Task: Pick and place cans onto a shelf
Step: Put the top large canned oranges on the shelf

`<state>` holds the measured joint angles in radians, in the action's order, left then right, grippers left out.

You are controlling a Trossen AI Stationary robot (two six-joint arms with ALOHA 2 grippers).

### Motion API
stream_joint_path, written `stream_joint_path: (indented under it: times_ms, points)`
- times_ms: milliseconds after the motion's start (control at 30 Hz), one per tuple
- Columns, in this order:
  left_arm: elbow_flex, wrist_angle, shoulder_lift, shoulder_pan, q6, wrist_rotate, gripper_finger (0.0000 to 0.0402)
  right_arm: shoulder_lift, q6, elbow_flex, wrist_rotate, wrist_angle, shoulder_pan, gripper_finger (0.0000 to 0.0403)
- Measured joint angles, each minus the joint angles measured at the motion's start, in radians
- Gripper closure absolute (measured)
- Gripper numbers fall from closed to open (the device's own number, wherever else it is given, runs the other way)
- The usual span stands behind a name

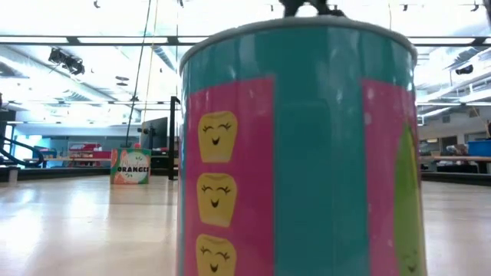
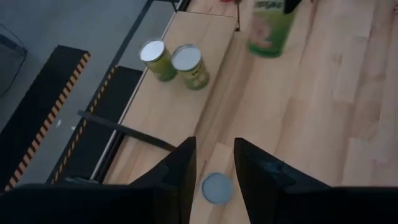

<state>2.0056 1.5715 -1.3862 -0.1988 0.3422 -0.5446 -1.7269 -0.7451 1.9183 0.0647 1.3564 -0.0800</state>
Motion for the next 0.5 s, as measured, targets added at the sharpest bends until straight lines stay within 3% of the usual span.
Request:
stream_joint_path:
  times_ms: [233,333,500]
  points:
    - [0.000,0.000,0.034,0.001,0.013,-0.003,0.0287,-0.184,0.133,0.256,0.092,0.128,-0.099,0.0082]
    - [0.000,0.000,0.038,0.001,0.013,-0.002,0.0287,-0.214,0.144,0.288,0.163,0.196,-0.154,0.0081]
    - [0.000,0.000,0.042,0.001,0.012,-0.005,0.0287,-0.218,0.175,0.270,0.173,0.218,-0.213,0.0079]
